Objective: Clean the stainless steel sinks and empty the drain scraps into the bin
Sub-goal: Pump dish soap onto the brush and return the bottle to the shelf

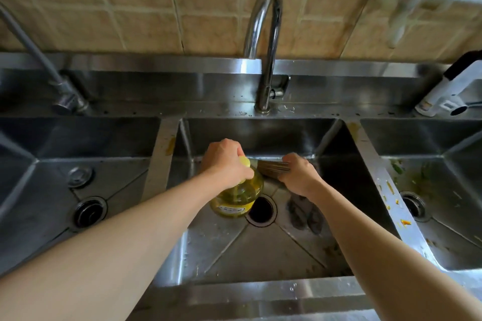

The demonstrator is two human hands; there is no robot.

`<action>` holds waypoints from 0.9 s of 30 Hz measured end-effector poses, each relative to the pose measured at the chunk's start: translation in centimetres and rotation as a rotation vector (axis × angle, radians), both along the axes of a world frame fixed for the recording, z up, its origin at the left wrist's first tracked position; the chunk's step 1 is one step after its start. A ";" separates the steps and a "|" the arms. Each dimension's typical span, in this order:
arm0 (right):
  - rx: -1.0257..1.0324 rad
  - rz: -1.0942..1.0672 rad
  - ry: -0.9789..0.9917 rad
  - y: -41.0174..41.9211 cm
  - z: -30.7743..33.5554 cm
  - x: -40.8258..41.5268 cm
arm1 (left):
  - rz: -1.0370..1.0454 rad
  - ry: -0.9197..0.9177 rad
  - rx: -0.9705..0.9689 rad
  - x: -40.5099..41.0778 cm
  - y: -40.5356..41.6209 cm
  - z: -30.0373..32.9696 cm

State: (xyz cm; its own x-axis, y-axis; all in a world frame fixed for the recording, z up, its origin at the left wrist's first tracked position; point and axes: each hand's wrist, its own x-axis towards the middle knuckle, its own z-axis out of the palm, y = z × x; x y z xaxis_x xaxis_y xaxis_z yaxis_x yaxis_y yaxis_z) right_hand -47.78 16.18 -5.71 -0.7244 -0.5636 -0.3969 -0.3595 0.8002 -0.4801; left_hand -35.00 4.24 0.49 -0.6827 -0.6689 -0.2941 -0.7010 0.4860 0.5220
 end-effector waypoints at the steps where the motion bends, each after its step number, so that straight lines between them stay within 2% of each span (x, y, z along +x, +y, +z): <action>1: 0.006 0.010 -0.003 -0.6 -0.4 -0.5 | 0.005 0.005 0.003 -0.1 -0.4 0.0; 17: 0.186 0.369 -0.017 -9.5 -13.1 -7.6 | 0.272 0.025 -0.007 -0.5 -5.3 -1.3; 27: 0.233 0.455 0.077 -11.8 -19.6 -8.7 | 0.319 0.043 0.003 -1.2 -6.2 -3.0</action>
State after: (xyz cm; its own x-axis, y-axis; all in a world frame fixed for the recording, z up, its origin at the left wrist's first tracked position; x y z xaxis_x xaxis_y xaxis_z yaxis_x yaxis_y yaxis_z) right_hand -56.51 4.37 -25.32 -0.4587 -0.7316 -0.5044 -0.7232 0.6371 -0.2666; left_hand -36.18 -2.00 -2.54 -0.4507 -0.8503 -0.2718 -0.7947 0.2435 0.5560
